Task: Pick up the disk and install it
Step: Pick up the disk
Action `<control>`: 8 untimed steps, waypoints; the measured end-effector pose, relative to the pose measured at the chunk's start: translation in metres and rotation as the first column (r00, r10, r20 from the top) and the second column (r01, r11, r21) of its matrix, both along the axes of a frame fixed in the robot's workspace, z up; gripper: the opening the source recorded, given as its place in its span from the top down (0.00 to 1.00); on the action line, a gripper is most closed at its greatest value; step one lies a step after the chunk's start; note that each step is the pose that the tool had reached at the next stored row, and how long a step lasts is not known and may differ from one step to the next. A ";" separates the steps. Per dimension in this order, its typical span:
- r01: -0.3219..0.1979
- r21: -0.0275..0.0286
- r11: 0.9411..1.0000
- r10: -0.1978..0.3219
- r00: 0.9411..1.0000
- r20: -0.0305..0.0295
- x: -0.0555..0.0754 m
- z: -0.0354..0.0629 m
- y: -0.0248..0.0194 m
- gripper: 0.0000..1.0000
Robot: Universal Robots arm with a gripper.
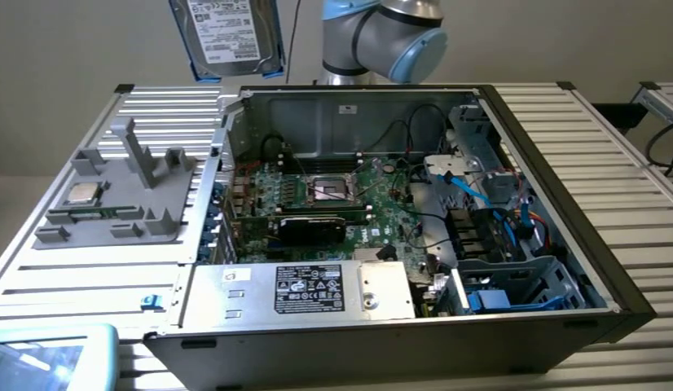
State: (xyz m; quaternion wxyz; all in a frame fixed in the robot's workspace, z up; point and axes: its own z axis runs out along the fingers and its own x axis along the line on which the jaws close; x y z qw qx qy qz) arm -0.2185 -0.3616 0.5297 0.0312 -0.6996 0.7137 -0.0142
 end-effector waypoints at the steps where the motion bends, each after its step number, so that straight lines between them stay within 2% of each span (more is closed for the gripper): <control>1: 0.000 0.000 1.000 0.000 1.000 0.000 0.002 0.0000 -0.0007 0.63; 8: 0.000 -0.001 1.000 0.000 1.000 -0.001 0.025 0.0000 -0.0075 0.63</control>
